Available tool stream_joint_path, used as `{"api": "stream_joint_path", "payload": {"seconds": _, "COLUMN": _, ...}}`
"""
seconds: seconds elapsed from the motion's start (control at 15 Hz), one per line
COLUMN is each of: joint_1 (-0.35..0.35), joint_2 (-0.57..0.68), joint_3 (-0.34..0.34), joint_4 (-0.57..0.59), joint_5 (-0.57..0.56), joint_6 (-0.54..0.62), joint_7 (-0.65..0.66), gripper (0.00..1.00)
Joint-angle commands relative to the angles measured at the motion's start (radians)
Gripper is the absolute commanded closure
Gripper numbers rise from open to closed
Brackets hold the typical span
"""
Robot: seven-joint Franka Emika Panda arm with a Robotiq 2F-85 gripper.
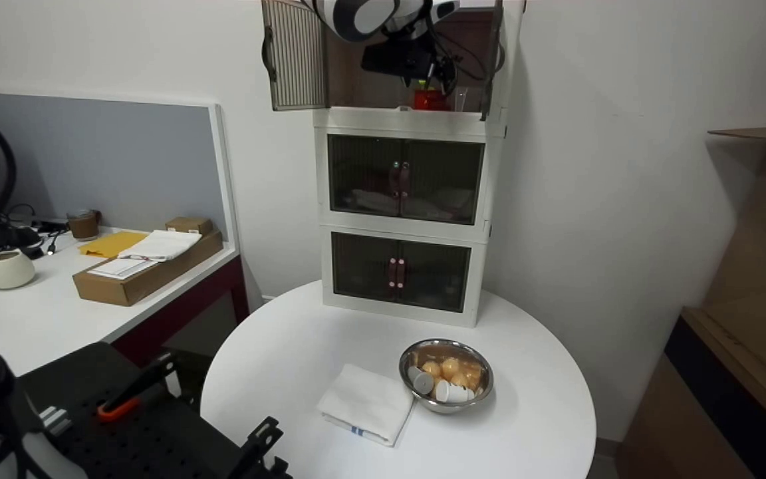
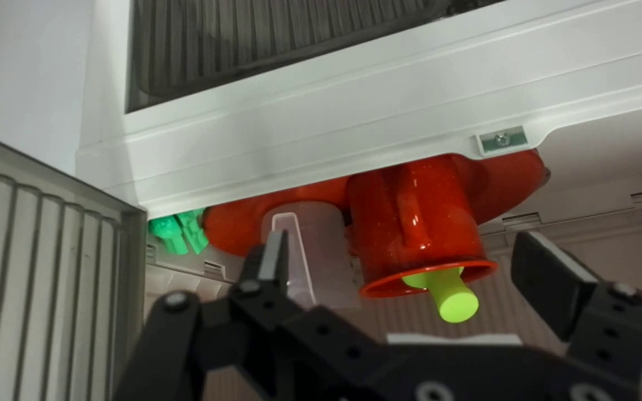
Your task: Remove the red cup from the top drawer
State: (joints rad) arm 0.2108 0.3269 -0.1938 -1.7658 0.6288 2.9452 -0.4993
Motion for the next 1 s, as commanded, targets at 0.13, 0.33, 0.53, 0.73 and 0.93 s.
{"api": "stream_joint_path", "payload": {"seconds": 0.13, "joint_1": -0.047, "joint_2": 0.148, "joint_3": 0.036, "joint_4": 0.182, "joint_5": 0.023, "joint_6": -0.001, "joint_7": -0.023, "gripper": 0.0}}
{"api": "stream_joint_path", "payload": {"seconds": 0.33, "joint_1": -0.079, "joint_2": 0.191, "joint_3": 0.083, "joint_4": 0.243, "joint_5": 0.032, "joint_6": -0.005, "joint_7": -0.046, "gripper": 0.0}}
{"api": "stream_joint_path", "payload": {"seconds": 0.53, "joint_1": -0.099, "joint_2": 0.226, "joint_3": 0.125, "joint_4": 0.295, "joint_5": 0.02, "joint_6": 0.001, "joint_7": -0.063, "gripper": 0.14}}
{"api": "stream_joint_path", "payload": {"seconds": 0.73, "joint_1": -0.116, "joint_2": 0.247, "joint_3": 0.159, "joint_4": 0.331, "joint_5": 0.015, "joint_6": -0.001, "joint_7": -0.08, "gripper": 0.39}}
{"api": "stream_joint_path", "payload": {"seconds": 0.93, "joint_1": -0.128, "joint_2": 0.259, "joint_3": 0.18, "joint_4": 0.348, "joint_5": 0.013, "joint_6": 0.001, "joint_7": -0.091, "gripper": 0.64}}
